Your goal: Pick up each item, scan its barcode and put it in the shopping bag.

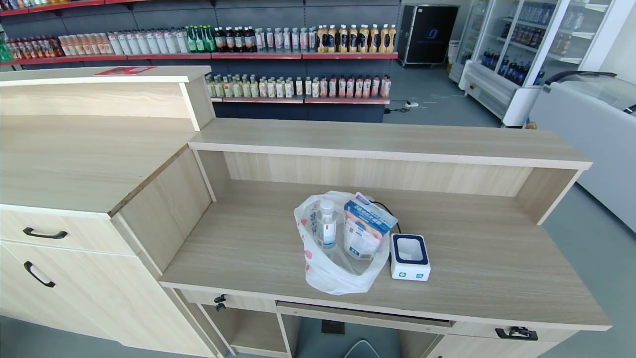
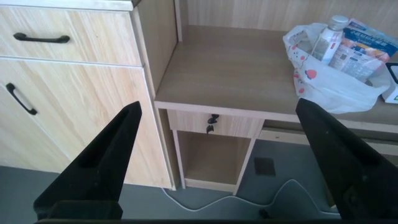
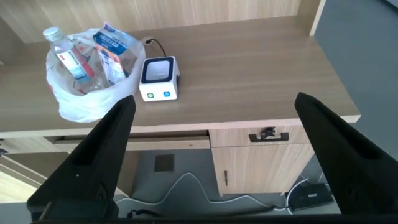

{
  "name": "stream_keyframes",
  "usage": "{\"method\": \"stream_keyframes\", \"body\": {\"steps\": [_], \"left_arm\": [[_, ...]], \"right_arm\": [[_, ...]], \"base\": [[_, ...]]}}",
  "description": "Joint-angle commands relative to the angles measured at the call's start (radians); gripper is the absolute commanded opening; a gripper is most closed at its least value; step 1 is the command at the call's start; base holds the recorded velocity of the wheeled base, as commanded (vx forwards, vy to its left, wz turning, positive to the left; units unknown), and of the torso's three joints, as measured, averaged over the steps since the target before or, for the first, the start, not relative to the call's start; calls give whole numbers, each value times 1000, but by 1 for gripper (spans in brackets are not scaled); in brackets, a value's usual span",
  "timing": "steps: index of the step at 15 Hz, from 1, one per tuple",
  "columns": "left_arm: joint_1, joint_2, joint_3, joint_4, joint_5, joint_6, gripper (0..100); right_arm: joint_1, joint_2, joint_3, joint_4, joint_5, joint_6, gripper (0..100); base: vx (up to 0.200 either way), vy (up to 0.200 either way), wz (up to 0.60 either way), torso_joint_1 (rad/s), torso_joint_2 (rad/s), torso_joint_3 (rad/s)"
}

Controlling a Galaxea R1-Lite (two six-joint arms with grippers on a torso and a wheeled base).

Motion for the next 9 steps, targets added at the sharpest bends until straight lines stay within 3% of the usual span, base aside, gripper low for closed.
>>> {"method": "stream_keyframes", "body": {"steps": [1, 9], "left_arm": [[0, 0, 0, 0, 0, 0, 100], [0, 0, 0, 0, 0, 0, 100]], "right_arm": [[0, 2, 0, 0, 0, 0, 100], [0, 2, 0, 0, 0, -3, 100]], "base": [[0, 0, 0, 0, 0, 0], [0, 0, 0, 0, 0, 0]]}}
